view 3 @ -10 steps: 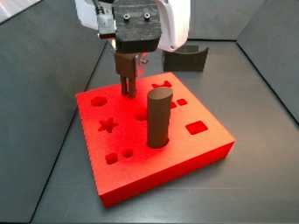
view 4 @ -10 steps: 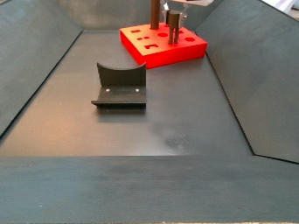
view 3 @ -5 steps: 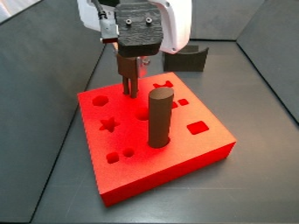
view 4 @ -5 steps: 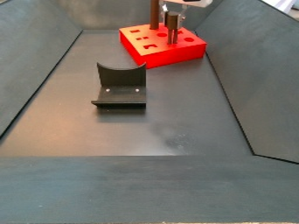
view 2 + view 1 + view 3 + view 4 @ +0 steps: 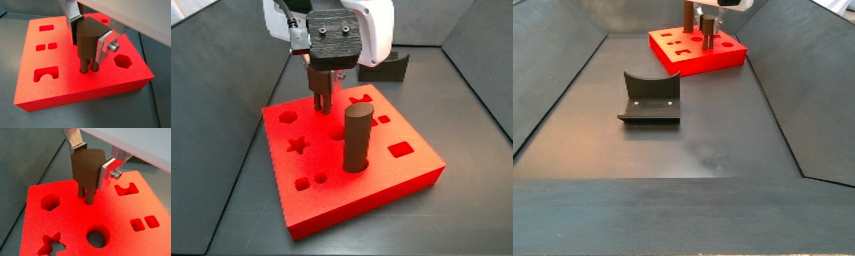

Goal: Pick up the 3 prong object. Move up. Place the 3 prong object on the fixture. Regrasp the 3 prong object. Move to above the board. Insert the 3 prong object.
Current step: Insert the 3 prong object.

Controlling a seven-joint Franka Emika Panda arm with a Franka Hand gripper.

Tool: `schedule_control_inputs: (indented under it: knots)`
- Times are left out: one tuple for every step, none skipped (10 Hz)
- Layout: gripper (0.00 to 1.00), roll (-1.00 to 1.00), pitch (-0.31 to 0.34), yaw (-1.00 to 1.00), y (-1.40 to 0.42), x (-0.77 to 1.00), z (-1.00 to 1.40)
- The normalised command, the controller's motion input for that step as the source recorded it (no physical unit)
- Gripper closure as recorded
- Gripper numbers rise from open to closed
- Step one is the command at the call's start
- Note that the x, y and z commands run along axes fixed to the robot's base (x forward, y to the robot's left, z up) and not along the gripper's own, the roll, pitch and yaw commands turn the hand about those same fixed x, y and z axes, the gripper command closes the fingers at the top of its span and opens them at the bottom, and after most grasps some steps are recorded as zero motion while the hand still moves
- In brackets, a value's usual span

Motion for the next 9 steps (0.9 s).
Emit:
schedule_control_inputs:
  knots:
    - [1.00, 0.23, -0.103, 0.00, -0.03, 0.02, -0.80]
    - [1.00, 0.26, -0.106, 0.01, 0.00, 0.01, -0.74]
    - [1.00, 0.41, -0.010, 0.00, 0.00, 0.00, -0.59]
    - [1.00, 0.46, 0.000, 0.00, 0.03, -0.09, -0.48]
    - [1.00, 0.38, -0.016, 0.00, 0.00, -0.04, -0.65]
    - [1.00, 0.34, -0.021, 0.00, 0.00, 0.00, -0.71]
    - [1.00, 0.31, -0.034, 0.00, 0.00, 0.00, -0.75]
    - [1.00, -0.06, -0.016, -0.18, 0.05, -0.03, -0.08]
    - [1.00, 0.07, 0.023, 0.00, 0.00, 0.00, 0.00]
